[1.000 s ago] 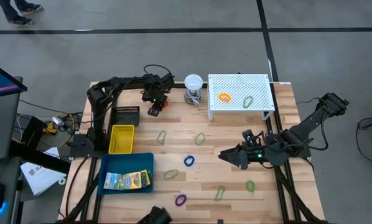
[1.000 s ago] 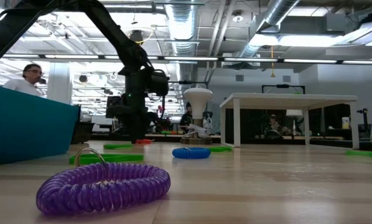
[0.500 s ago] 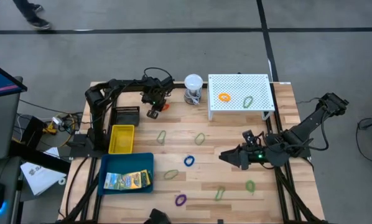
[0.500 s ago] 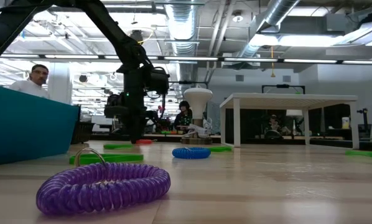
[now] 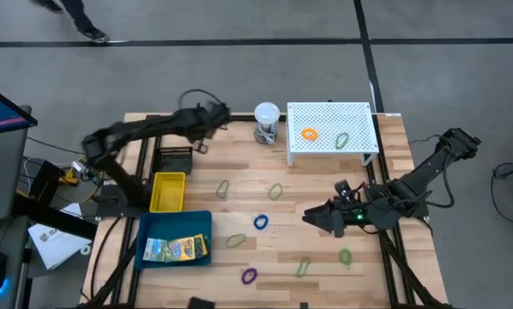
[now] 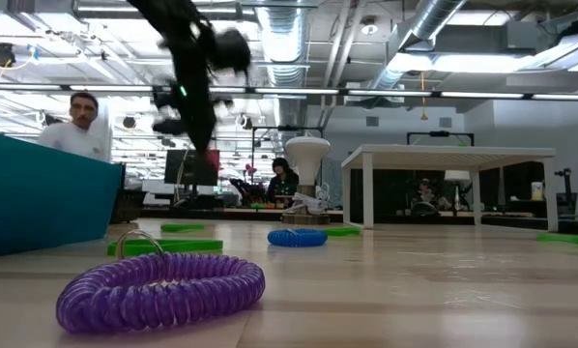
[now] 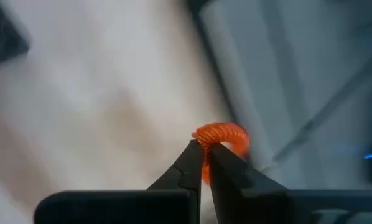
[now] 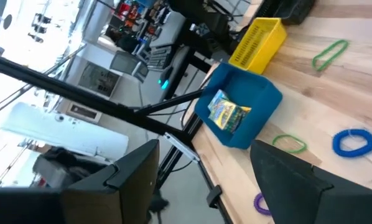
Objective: Pick & Place Office Desk Supplies
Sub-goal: Put the orange spring keychain into the yellow bin
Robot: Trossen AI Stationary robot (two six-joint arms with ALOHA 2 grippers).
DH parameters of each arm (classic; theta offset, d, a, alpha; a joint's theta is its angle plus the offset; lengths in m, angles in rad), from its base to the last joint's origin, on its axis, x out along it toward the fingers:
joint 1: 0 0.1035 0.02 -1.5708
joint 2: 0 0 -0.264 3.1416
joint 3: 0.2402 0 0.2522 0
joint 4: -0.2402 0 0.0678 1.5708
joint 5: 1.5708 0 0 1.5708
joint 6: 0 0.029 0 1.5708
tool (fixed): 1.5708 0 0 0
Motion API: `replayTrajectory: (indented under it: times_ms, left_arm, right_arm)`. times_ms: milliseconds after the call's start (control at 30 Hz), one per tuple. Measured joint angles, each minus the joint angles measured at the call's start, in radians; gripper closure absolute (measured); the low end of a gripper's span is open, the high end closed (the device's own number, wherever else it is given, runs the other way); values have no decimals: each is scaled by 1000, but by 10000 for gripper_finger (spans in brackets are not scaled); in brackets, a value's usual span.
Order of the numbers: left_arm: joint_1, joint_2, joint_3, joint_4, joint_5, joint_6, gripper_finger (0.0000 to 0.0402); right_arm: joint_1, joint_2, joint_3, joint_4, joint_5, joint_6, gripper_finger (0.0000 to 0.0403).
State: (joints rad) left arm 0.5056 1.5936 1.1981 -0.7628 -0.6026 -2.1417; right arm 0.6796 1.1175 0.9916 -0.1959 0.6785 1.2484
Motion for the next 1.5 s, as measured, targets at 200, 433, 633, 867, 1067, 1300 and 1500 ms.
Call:
replayTrajectory:
  times_ms: [200, 433, 633, 867, 1067, 1300, 1500]
  left_arm:
    - [7, -265, -38, 12, -334, 444, 396]
    - [57, -524, -37, 120, -212, 1436, 396]
    - [68, -635, -37, -100, 66, 1698, 396]
    - [57, -622, -36, -409, 258, 1798, 396]
    - [21, -546, -36, -635, 261, 1889, 396]
    - [-54, -434, -36, -792, 289, 1926, 396]
    - [-150, -335, -35, -805, 322, 1876, 396]
  right_arm:
    - [30, 0, 0, 3, 1, -6, 154]
    - [54, 0, 0, -2, 0, -24, 154]
    - [52, 0, 0, -10, -24, -29, 154]
    - [47, 0, 0, -28, -24, -29, 154]
    - [38, 0, 0, -28, -27, -26, 154]
    - [38, 0, 0, -28, -27, -18, 154]
    - [25, 0, 0, -28, -26, -18, 154]
